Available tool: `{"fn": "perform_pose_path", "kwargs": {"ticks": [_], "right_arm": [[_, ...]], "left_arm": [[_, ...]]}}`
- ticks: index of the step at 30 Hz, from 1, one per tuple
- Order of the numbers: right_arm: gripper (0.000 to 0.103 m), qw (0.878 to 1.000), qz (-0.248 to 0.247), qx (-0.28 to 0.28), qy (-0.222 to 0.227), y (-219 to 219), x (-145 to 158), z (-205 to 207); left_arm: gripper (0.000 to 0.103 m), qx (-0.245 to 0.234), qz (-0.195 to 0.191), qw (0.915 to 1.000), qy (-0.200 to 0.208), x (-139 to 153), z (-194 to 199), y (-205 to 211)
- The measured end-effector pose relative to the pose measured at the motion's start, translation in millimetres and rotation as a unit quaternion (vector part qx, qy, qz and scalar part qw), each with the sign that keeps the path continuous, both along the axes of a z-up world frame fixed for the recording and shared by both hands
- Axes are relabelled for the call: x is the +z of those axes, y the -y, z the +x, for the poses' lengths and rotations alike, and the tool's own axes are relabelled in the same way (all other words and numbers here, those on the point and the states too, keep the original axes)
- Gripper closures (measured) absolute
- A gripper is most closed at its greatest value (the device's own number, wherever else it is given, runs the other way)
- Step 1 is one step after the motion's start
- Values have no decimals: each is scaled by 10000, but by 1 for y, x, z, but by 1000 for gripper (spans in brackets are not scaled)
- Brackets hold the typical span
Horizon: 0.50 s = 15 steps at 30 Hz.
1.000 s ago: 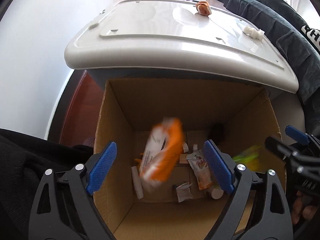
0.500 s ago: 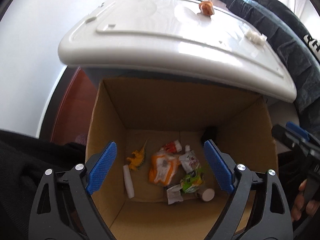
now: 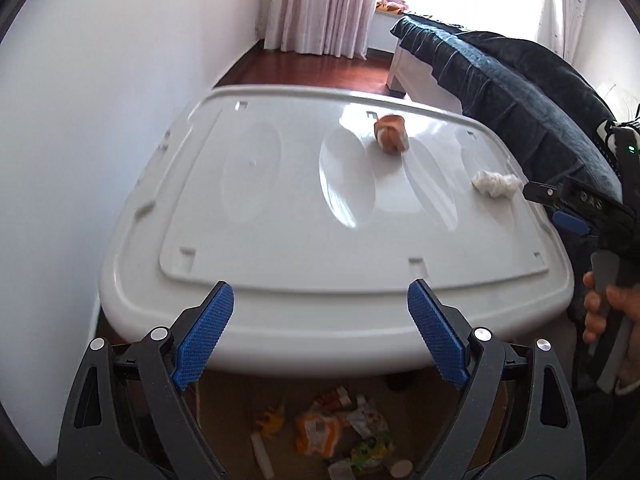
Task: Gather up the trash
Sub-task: 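Grasp the white tissue with the right gripper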
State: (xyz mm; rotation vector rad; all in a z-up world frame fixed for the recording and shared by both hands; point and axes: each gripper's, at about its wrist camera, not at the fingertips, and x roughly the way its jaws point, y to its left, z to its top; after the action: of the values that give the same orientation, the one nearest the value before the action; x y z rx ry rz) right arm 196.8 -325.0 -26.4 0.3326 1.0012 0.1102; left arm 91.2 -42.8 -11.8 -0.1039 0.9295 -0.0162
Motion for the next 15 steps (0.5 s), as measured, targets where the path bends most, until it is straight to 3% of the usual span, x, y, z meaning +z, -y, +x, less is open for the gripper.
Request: {"fn": "perform_pose_path", "kwargs": {"ticks": [3, 8, 12, 15], "right_arm": [[11, 9952, 782, -393, -438, 15, -22, 32], [15, 9742, 1478, -1396, -979, 36, -51, 67], [15, 9607, 1616, -1984, -1076, 39, -60, 86], [15, 9620, 1218, -2193, -1075, 26, -57, 103]], "left_arm": [[16, 30, 169, 9998, 98, -3, 6, 2], [16, 109, -182, 9997, -128, -15, 14, -2], [16, 208, -282, 9993, -124, -16, 13, -4], [16, 148, -524, 9982, -234, -19, 13, -5]]}}
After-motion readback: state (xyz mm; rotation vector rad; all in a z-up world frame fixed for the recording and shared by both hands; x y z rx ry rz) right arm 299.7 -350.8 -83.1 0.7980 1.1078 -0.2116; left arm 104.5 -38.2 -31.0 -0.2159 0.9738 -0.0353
